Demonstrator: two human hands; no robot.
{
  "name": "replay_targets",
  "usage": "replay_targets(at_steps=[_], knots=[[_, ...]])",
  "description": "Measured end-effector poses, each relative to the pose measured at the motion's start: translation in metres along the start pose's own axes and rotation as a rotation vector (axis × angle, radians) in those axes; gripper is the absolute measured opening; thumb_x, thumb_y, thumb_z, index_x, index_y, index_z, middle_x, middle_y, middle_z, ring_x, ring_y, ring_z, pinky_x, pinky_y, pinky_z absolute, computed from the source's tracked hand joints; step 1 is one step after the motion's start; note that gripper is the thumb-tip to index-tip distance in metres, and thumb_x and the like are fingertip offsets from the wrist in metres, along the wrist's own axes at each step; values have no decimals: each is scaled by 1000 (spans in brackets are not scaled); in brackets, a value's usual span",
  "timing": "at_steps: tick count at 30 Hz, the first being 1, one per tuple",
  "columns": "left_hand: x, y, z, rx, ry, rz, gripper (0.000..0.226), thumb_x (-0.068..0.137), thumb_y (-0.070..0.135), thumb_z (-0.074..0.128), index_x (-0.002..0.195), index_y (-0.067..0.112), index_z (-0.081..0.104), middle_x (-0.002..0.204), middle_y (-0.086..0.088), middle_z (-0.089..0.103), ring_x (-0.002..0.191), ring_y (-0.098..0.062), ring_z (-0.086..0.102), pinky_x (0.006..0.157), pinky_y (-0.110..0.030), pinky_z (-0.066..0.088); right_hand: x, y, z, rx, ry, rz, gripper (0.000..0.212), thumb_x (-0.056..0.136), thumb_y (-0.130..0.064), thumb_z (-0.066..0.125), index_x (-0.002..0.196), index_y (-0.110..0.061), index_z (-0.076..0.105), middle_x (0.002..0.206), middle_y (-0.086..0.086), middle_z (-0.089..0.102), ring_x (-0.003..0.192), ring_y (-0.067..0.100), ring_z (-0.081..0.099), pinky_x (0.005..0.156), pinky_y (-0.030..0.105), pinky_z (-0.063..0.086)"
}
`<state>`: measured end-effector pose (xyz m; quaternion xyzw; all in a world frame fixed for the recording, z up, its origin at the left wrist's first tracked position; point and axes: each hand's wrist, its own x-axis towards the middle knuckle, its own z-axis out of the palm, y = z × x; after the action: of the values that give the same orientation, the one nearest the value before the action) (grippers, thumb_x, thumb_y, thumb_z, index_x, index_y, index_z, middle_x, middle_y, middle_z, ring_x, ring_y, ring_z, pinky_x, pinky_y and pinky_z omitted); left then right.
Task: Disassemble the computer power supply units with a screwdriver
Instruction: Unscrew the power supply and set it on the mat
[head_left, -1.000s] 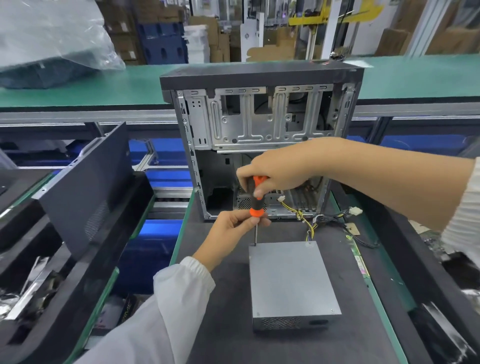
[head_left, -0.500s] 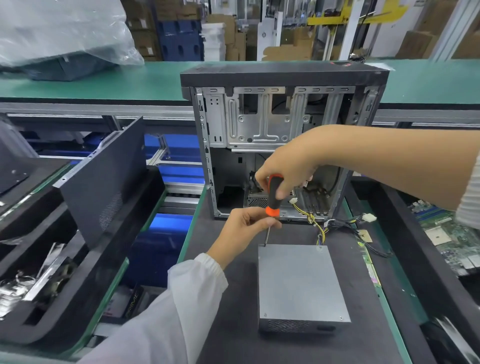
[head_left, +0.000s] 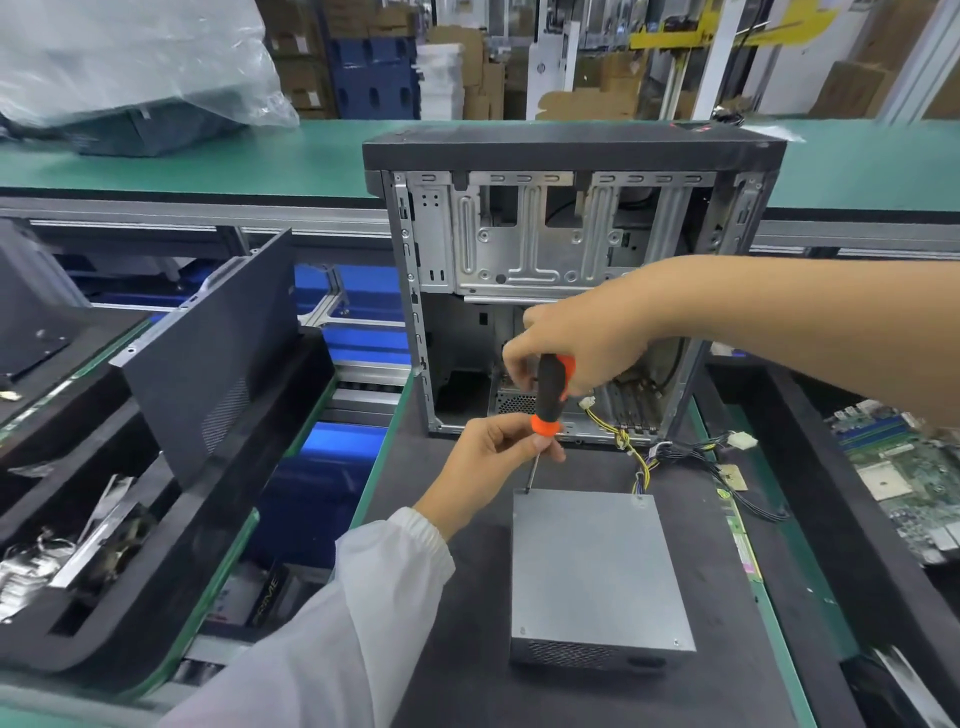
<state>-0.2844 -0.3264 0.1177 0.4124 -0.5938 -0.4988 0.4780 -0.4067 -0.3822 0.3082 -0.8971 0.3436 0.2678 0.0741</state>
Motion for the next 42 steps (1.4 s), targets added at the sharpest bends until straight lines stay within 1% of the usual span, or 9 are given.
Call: replay_targets(at_steps=[5,10,17,21,26,30,34,37,42], knots=[[-2,1,2,-12,14,-25,17,98,9,56,102,14,72,89,-13,74,93,-16,69,89,-26,52,-2,-7,1,101,76,225,71,85,-72,40,85,-2,55,65,10,67,52,23,69,53,28,55],[-2,3,-1,0,-9,-42,10,96,11,59,99,8,69,85,-8,73,90,-21,70,96,-34,52,2,-7,0,-83,79,76,23,97,-33,49,107,-15,57,92,6,64,83,29,66,64,31,51],[-3,5,0,-28,-22,-81,16,97,14,58,97,11,73,85,-8,75,90,-22,71,91,-27,52,0,-12,6,13,192,219,72,83,-75,40,97,-6,55,59,6,66,47,19,67,42,20,46],[-1,7,-1,-22,-41,-86,17,98,15,56,97,14,73,83,-6,74,91,-22,71,93,-28,52,3,-9,0,-29,114,76,18,94,-31,55,106,-19,51,93,5,60,66,18,62,51,26,48],[3,8,0,-13,-46,-94,16,98,11,56,96,7,71,85,-2,73,90,-20,71,90,-26,52,-5,-8,-4,175,55,105,67,79,-67,58,128,-26,38,96,3,58,56,10,66,51,25,52],[2,7,2,7,-64,-106,15,97,17,58,98,11,72,80,0,71,87,-22,71,92,-28,53,-1,-11,8,5,206,215,67,93,-65,32,81,-3,54,55,8,62,48,21,67,50,24,50],[2,6,3,-2,-65,-91,13,97,16,58,97,10,70,81,-2,72,88,-21,71,95,-30,52,-4,-5,6,-73,139,51,19,95,-29,54,111,-19,53,100,5,55,83,26,63,70,36,52],[2,6,4,-32,-62,-91,13,97,14,58,97,9,70,81,-2,72,87,-21,72,88,-25,53,-10,0,2,8,127,38,59,82,-49,68,129,-32,39,108,2,41,84,25,64,73,38,56],[0,8,3,-24,-80,-87,15,96,14,58,99,6,70,79,-5,70,89,-25,71,91,-28,52,-6,-9,14,-15,215,192,62,93,-63,37,82,-5,56,71,11,69,60,25,70,57,28,53]])
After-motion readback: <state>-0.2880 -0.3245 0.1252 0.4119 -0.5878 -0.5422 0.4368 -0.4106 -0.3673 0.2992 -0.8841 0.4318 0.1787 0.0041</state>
